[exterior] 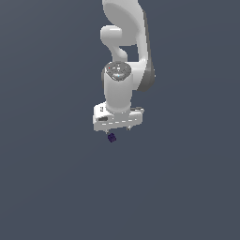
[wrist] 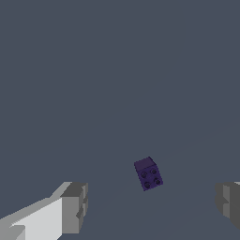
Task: Pick up the object and move it to a goal position.
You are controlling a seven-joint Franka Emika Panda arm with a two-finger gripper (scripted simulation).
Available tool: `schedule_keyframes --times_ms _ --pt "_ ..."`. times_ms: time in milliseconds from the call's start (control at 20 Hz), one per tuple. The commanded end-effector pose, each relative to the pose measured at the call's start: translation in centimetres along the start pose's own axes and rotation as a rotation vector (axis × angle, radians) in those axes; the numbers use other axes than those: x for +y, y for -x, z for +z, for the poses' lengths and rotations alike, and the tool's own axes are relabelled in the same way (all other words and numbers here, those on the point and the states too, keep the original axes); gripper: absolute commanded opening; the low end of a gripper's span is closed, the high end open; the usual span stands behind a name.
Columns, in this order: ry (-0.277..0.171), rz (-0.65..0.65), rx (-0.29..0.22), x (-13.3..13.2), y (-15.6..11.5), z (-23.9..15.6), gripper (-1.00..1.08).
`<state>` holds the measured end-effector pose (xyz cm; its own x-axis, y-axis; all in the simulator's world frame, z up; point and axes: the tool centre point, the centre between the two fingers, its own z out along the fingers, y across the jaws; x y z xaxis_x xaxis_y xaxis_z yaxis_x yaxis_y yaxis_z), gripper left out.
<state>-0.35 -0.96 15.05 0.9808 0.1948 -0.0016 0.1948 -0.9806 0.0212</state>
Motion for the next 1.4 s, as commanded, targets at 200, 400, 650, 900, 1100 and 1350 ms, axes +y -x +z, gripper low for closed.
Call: schedule_keyframes --times_ms 200,400,650,900,1100,1350 --pt "-0.007 -0.136 0.000 1.1 1.4 3.1 1.00" --pt "-0.012 -0.216 0.001 1.7 2.3 4.9 1.00" --pt "-0.016 -0.291 0.003 2.2 3.2 6.5 1.00" --pt "-0.019 -0.338 0.005 2.5 3.7 7.5 1.00" --pt "-0.021 -0.356 0.005 2.6 4.0 7.9 1.00" --pt "-0.021 -0.354 0.005 2.6 4.0 8.0 1.00"
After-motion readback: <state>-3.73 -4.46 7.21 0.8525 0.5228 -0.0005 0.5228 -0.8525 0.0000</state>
